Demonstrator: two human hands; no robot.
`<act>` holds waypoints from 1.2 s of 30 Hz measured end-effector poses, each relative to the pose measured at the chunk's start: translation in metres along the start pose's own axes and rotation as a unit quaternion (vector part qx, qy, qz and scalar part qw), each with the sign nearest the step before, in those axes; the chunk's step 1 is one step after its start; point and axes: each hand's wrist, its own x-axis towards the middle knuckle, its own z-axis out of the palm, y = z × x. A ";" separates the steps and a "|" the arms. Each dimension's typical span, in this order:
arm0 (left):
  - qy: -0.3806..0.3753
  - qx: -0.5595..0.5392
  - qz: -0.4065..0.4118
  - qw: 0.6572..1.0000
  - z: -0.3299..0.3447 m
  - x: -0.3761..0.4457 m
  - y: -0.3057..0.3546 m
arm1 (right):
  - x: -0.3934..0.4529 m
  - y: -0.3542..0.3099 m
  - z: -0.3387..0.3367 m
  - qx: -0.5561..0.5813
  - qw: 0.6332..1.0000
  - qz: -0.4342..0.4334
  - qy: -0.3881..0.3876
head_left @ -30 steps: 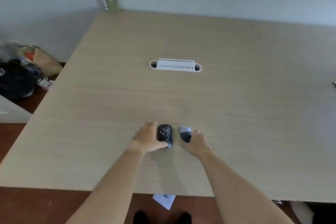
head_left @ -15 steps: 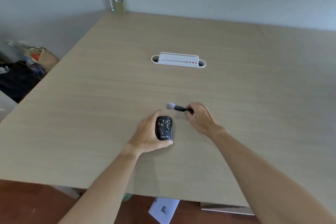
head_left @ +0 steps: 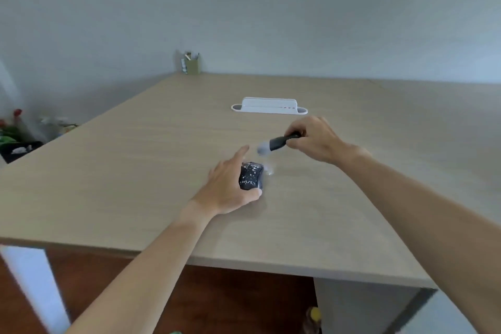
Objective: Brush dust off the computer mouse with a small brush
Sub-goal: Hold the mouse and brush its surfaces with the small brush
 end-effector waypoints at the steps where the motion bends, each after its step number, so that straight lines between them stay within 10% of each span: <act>1: 0.015 0.002 -0.005 1.000 0.001 -0.004 0.003 | -0.009 -0.007 0.001 0.016 1.000 0.008 0.015; 36: 0.125 0.093 -0.009 0.988 0.007 -0.002 0.004 | -0.014 -0.008 0.003 -0.005 0.992 0.119 -0.032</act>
